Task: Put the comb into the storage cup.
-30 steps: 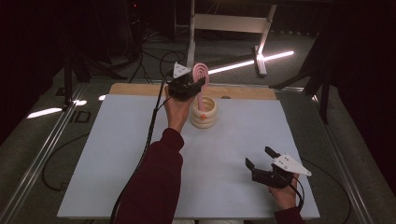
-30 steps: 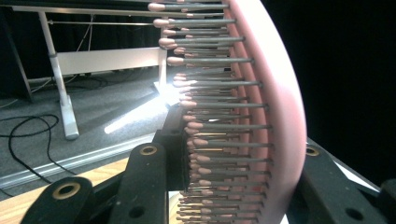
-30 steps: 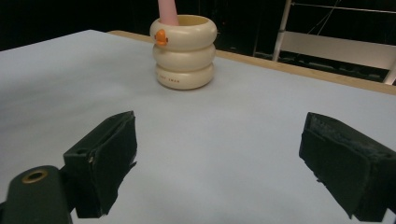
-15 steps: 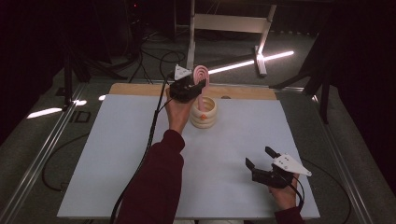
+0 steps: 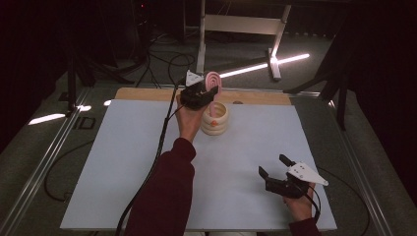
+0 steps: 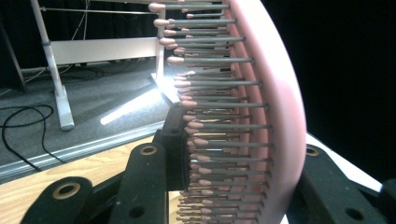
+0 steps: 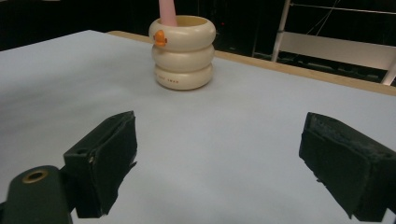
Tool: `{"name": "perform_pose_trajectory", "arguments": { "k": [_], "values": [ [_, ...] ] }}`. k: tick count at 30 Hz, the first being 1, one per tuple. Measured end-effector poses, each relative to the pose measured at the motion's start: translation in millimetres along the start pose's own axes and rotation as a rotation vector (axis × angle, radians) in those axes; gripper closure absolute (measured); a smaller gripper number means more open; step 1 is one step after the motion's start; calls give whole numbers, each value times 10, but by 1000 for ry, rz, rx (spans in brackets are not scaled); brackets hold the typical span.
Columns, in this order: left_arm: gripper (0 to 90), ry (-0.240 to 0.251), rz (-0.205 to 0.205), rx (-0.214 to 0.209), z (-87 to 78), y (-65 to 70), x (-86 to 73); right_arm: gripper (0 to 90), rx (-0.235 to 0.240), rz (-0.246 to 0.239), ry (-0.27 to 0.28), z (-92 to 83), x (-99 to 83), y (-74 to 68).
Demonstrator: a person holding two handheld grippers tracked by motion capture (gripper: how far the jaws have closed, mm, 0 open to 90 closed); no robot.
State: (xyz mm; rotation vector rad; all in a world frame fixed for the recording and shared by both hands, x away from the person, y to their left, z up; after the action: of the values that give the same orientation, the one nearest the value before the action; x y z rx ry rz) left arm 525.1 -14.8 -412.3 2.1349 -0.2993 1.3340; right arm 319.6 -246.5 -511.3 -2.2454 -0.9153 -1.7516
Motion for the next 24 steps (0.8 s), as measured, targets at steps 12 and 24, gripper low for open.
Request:
{"name": "perform_pose_trajectory", "arguments": {
  "k": [12, 24],
  "values": [
    [639, -7, -6, 2, 26, -12, -38, 111, 0, -1, 1, -2, -1, 4],
    [638, -17, -8, 8, 41, -44, -73, 111, -1, 0, 2, -2, -1, 4]
  ]
}}
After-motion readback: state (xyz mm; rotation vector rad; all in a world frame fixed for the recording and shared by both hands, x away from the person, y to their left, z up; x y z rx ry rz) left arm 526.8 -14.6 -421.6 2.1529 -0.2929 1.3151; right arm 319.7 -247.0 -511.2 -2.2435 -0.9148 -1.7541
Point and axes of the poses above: each handheld gripper's, and its own axes: z roughly forward along the jaws, x roughly out of its top, y roughly to its right, the point moved 8 cm from there along z, roughly forward along the jaws, and after that the axes turned 14 degrees about -z, right-handed, at the moved point
